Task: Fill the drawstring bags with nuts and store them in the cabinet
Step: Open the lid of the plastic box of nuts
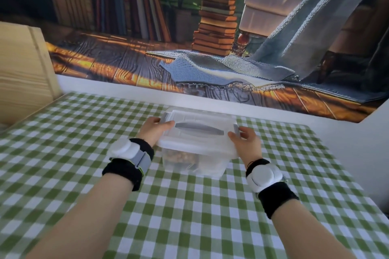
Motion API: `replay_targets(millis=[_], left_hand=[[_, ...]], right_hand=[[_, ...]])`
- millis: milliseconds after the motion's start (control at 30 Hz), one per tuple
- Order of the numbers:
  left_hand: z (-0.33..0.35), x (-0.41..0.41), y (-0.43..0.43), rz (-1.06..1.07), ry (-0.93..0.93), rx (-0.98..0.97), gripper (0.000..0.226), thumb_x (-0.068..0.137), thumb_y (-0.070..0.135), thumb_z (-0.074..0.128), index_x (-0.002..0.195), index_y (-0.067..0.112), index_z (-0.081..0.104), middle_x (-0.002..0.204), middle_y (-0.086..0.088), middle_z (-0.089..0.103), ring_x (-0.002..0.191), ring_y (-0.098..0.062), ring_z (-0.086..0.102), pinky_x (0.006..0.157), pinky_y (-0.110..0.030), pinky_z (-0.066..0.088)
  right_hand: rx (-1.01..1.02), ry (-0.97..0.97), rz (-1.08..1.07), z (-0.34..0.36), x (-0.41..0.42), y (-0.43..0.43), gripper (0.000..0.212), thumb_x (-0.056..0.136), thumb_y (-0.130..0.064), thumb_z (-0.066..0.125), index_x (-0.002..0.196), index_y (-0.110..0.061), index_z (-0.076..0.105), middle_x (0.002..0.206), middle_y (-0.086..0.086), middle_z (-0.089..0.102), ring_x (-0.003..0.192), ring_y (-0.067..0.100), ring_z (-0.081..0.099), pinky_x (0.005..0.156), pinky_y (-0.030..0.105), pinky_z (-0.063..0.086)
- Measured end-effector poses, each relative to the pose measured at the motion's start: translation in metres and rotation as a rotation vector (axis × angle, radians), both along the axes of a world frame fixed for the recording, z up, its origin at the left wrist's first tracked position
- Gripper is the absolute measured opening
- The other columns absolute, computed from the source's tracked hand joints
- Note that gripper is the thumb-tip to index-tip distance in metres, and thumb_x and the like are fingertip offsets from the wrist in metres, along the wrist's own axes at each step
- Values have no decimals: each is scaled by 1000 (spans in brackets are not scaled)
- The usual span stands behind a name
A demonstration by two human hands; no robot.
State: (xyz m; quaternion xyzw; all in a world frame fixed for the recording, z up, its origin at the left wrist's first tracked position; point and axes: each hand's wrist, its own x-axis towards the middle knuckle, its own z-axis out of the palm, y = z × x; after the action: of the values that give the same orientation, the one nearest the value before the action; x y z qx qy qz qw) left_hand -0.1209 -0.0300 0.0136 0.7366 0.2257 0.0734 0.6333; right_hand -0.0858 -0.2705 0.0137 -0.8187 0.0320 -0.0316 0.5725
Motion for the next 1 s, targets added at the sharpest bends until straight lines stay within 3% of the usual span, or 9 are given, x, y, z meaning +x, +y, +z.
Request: replay_targets(millis=[167, 300, 400, 567, 667, 700, 767, 867, 1000], left_hand=[[-13, 7, -4, 152, -49, 186, 33, 86, 25, 61, 115, 10, 57, 101, -4, 61, 84, -22, 57, 68, -30, 42], [-14, 11, -4, 154, -26, 316, 28, 93, 28, 51, 114, 11, 58, 100, -4, 59, 88, -25, 56, 74, -32, 41], [-15, 14, -6, 171, 12, 369, 25, 96, 29, 43, 108, 14, 58, 97, -4, 58, 87, -26, 54, 78, -34, 43], [-16, 17, -4, 166, 56, 434, 28, 99, 25, 36, 94, 5, 55, 90, -10, 54, 82, -28, 49, 73, -34, 38], [-14, 17, 0, 164, 77, 451, 31, 100, 17, 33, 73, 9, 44, 85, -15, 53, 96, -38, 54, 78, -39, 40], [-14, 19, 1, 165, 89, 453, 32, 101, 16, 32, 72, 8, 42, 84, -16, 54, 100, -40, 55, 78, -39, 40], [-13, 20, 1, 144, 105, 443, 34, 102, 16, 27, 74, 4, 41, 79, -15, 52, 89, -38, 54, 70, -36, 36], [-13, 19, 3, 102, 129, 441, 29, 102, 14, 24, 83, 1, 43, 95, -23, 55, 78, -29, 46, 69, -34, 35], [-12, 14, 1, 156, 139, 341, 32, 101, 8, 26, 115, -9, 49, 121, -26, 53, 106, -37, 54, 82, -39, 40]], right_hand=[[29, -65, -41, -12, 4, 2, 40, 88, -22, 62, 126, -13, 54, 113, 1, 60, 95, 16, 55, 81, 29, 44], [86, -103, -99, -15, 2, 5, 29, 94, -23, 52, 120, -11, 56, 99, -3, 58, 90, 17, 55, 75, 25, 39], [99, -92, -127, -14, 2, 8, 33, 97, -27, 46, 126, -11, 47, 99, -4, 52, 88, 15, 50, 75, 28, 40], [-92, -95, -98, -12, 5, 9, 37, 99, -18, 33, 134, -10, 36, 94, 3, 53, 82, 23, 53, 69, 34, 43], [-170, -75, -68, -7, 5, 10, 36, 99, -14, 29, 134, -9, 35, 91, 6, 53, 80, 25, 53, 67, 35, 43], [-179, -53, -60, -6, 7, 10, 36, 98, -11, 28, 134, -9, 34, 93, 7, 53, 81, 25, 53, 68, 35, 44], [-152, 6, -62, -5, 9, 9, 42, 94, -4, 28, 135, -10, 33, 106, 12, 56, 87, 24, 51, 71, 35, 43], [-129, 71, -86, -5, 10, 8, 48, 90, 2, 28, 136, -10, 33, 130, 14, 50, 98, 26, 51, 77, 35, 42], [-329, -49, -172, -6, 6, 11, 50, 87, 2, 33, 134, -15, 39, 140, 9, 41, 124, 29, 42, 98, 47, 41]])
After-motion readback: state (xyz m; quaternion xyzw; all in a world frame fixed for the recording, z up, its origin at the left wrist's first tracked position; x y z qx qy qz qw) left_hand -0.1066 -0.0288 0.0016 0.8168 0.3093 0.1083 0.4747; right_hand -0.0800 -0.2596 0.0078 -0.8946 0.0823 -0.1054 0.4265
